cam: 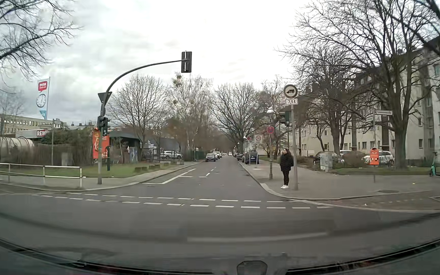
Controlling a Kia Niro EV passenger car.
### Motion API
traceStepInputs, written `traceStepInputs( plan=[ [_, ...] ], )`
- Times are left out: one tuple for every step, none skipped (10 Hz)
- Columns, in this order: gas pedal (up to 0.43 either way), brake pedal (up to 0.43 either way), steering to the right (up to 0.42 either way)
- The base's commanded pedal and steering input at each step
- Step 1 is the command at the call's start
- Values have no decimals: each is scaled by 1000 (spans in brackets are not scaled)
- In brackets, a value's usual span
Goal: Follow the waypoints while adhering to traffic rules and regulations
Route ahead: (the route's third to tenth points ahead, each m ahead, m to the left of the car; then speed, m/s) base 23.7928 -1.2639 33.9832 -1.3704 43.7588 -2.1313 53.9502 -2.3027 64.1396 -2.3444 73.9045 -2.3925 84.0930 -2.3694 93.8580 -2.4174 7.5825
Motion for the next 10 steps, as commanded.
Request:
traceStepInputs(
  plan=[
    [59, 12, -5],
    [59, 12, -4],
    [59, 12, -4],
    [67, 12, -4],
    [67, 12, -5],
    [67, 12, -5],
    [67, 12, -5],
    [67, 12, -4],
    [79, 18, -3],
    [79, 12, -2]
  ],
)
